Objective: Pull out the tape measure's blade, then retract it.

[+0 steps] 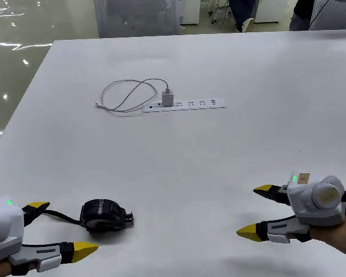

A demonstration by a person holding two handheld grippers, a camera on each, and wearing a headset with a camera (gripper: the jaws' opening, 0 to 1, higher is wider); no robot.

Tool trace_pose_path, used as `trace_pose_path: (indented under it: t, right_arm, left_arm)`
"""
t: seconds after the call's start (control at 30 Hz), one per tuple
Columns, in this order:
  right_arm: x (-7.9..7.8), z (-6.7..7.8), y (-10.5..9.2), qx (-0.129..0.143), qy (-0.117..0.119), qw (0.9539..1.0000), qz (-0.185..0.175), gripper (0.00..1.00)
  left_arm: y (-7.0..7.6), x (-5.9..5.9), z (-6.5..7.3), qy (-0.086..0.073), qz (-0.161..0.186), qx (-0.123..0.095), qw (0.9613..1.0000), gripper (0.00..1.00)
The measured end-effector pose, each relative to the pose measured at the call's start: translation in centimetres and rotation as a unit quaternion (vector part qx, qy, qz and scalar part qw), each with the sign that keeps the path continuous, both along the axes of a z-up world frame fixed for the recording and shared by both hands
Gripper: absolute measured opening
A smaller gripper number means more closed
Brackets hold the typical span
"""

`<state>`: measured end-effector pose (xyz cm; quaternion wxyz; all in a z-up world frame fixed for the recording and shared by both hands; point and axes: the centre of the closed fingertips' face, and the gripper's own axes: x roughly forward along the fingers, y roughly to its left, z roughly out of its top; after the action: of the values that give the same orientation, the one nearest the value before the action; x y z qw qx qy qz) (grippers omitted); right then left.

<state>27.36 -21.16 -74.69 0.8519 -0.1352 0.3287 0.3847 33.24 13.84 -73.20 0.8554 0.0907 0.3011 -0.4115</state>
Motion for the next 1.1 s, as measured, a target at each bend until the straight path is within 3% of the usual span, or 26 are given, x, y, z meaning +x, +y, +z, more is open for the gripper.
trace_pose_path:
  t: [0.17,0.37,0.53,0.77,0.93,1.1]
  right_arm:
    - [-0.4,0.1,-1.2,0.001,0.002,1.0000,-0.008,0.72]
    - [-0.9,0.1,-2.4,0.005,0.000,0.9999,-0.015,0.75]
    - [-1.7,-0.2,-3.3,-0.008,-0.001,0.9999,-0.010,0.81]
    - [-2.6,-0.1,-3.4,0.007,0.009,0.9996,-0.027,0.99]
    - [-2.9,0.5,-3.7,0.024,0.005,0.9990,-0.037,0.99]
    - [-2.7,0.7,-4.4,0.015,0.000,0.9992,-0.036,0.99]
  left_arm:
    - [0.5,-0.3,-0.1,-0.008,-0.012,0.012,0.9998,0.99]
    - [0.9,-0.6,-0.1,-0.007,-0.012,0.016,0.9998,0.99]
    - [1.2,-0.7,0.0,-0.011,-0.011,0.016,0.9997,0.99]
    - [1.7,-1.0,-0.1,-0.017,-0.018,0.025,0.9994,0.99]
    - [2.1,-0.8,-0.1,-0.019,-0.014,0.030,0.9993,0.99]
    - [2.1,-0.9,0.0,-0.018,-0.013,0.028,0.9994,0.99]
